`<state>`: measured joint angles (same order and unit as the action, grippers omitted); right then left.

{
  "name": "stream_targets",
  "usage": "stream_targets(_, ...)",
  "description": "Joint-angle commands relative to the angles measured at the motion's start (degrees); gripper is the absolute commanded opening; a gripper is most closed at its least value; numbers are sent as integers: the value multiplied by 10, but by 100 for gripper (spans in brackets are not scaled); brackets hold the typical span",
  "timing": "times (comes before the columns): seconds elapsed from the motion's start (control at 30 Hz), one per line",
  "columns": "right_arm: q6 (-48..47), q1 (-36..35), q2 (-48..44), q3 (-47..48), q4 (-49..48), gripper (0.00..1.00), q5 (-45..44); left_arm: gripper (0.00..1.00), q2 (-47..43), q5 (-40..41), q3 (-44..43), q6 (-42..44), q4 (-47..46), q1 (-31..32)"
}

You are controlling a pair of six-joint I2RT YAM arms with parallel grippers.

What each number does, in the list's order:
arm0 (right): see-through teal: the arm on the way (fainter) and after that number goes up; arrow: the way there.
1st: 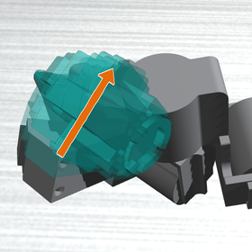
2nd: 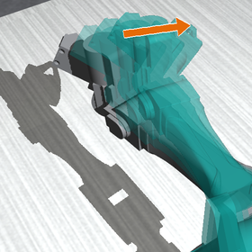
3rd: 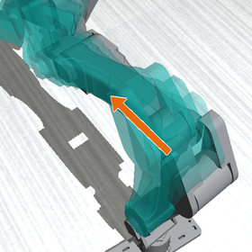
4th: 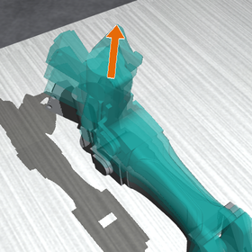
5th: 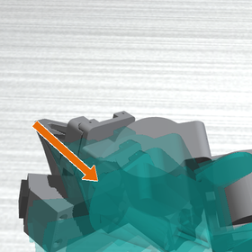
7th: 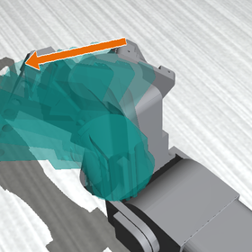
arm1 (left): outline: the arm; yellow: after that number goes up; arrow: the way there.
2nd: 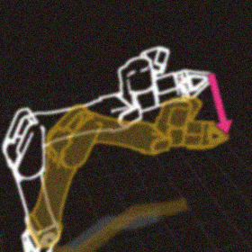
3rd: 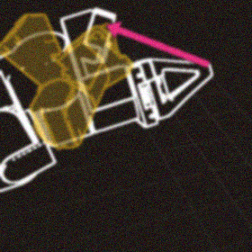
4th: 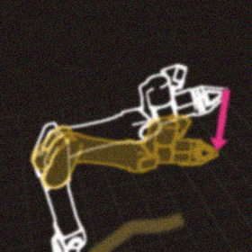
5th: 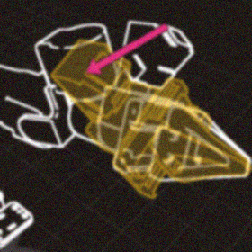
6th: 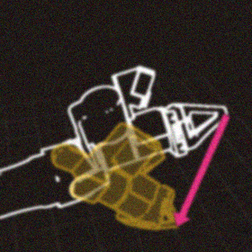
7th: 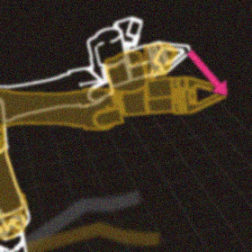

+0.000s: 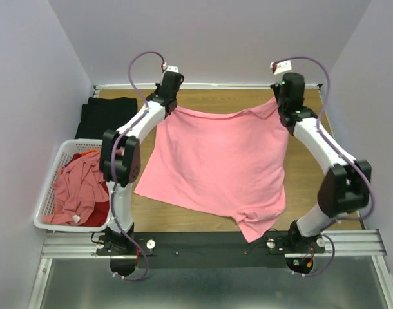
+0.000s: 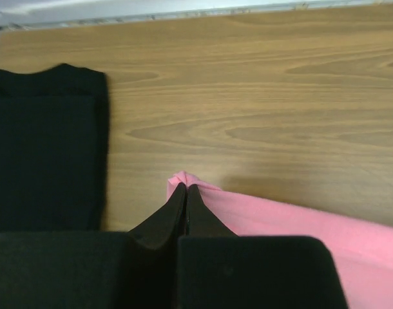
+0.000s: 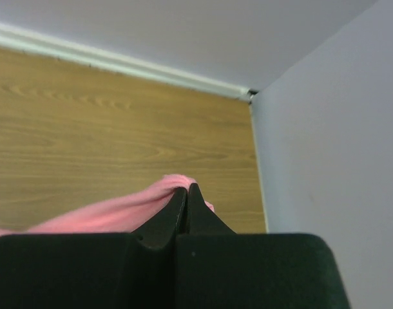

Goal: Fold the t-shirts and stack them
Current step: Flatten the tshirt out, then fold the tshirt

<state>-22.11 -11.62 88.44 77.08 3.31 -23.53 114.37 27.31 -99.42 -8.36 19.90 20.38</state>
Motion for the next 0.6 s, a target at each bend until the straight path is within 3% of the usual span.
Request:
stream_targets(0.0,-8,18,98,-2,-122,1,-20,0,81,-7,-102,-22,2,-16)
stream_targets(0.13,15,27,186,44,-127,1,-11,0,169,-26,-179,-32,14,-35)
stream_targets(0.3,22,29,267,85,-127,1,-11,0,204,-43,-218,-32,5,-54)
stream_targets(0.57,30,34,265,102,-121,1,-20,0,213,-100,-227,-49,16,-83)
